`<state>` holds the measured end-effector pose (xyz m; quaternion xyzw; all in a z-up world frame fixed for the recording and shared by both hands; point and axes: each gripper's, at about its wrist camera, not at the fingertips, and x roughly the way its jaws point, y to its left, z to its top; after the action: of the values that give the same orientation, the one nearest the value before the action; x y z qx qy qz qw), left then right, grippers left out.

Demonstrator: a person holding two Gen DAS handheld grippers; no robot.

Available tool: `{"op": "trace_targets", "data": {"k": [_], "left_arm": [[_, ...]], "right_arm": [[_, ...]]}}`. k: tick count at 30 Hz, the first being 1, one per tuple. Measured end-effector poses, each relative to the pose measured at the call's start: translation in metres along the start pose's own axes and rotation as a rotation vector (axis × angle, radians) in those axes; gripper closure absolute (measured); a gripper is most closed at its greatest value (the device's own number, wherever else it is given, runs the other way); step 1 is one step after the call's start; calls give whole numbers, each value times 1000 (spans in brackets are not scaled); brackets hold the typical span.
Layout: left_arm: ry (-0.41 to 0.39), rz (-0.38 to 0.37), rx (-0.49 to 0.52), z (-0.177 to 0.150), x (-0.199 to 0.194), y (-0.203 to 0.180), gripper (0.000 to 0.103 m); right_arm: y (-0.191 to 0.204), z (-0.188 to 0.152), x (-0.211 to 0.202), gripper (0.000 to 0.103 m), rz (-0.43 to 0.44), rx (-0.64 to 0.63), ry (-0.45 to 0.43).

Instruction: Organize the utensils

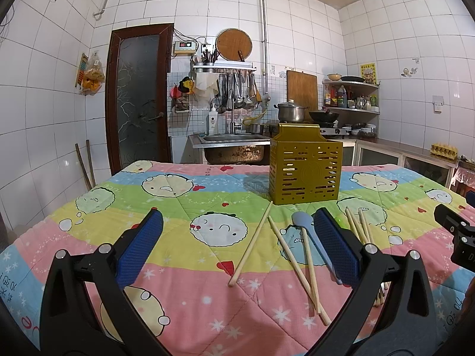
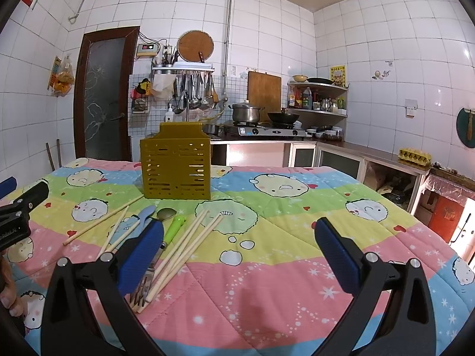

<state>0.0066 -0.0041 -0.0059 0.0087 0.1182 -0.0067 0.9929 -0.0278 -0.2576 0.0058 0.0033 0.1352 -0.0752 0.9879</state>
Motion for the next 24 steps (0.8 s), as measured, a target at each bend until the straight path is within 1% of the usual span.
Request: {"op": "trace_targets", "data": {"k": [24], "left_arm": [[1, 0, -1, 1, -1, 2, 5]], "right_arm": [[-3, 2, 0, 4, -3, 6, -2]]}}
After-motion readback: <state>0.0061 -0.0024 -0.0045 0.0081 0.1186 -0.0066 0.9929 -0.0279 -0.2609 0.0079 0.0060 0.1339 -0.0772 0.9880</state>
